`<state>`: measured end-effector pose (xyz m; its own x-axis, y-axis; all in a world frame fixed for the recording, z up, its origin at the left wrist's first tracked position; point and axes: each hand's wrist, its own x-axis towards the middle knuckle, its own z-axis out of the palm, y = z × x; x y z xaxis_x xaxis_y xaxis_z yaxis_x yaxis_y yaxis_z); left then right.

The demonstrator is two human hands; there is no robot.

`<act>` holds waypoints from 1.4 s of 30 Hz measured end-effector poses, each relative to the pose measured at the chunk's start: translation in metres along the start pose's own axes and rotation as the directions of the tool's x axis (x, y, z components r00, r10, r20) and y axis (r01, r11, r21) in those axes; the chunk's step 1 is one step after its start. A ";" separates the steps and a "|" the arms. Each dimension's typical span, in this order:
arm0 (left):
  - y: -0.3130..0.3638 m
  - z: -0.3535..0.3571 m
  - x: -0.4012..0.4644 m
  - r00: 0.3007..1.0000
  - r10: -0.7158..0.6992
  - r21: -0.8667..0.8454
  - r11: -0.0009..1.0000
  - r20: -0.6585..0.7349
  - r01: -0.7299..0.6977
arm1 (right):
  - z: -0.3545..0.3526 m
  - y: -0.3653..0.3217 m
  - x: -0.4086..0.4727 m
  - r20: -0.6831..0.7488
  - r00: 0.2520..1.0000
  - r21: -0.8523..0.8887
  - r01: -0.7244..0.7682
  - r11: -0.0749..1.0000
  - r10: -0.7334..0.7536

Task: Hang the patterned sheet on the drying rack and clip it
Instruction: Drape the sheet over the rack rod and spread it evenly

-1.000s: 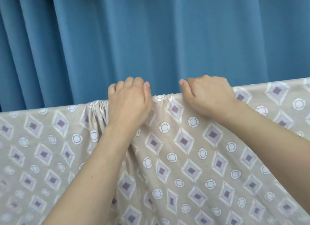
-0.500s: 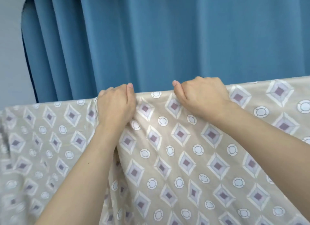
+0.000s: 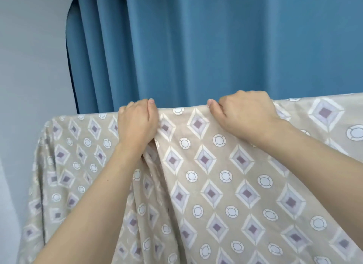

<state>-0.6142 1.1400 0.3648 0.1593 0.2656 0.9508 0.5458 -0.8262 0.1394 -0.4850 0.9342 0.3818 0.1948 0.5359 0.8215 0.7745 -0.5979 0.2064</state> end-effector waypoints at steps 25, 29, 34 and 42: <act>-0.073 -0.002 0.010 0.986 -0.162 -0.095 0.982 0.045 0.165 | 0.032 -0.122 0.060 -0.069 0.972 0.203 0.235 0.950 -0.226; -0.088 -0.007 0.015 0.991 -0.111 -0.064 0.991 0.079 0.116 | 0.038 -0.136 0.067 -0.030 0.971 0.199 0.240 0.950 -0.239; -0.135 -0.009 0.019 0.997 -0.074 -0.082 0.994 0.029 0.076 | 0.031 -0.134 0.059 -0.039 0.978 0.149 0.208 0.967 -0.205; -0.150 0.006 0.024 0.998 0.060 -0.047 0.997 -0.031 -0.061 | 0.038 -0.198 0.088 -0.034 0.992 0.224 0.128 0.966 -0.123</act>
<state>-0.6875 1.2728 0.3654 0.1665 0.2001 0.9655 0.4961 -0.8632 0.0933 -0.5984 1.1223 0.3926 0.0774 0.5848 0.8075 0.9080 -0.3759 0.1851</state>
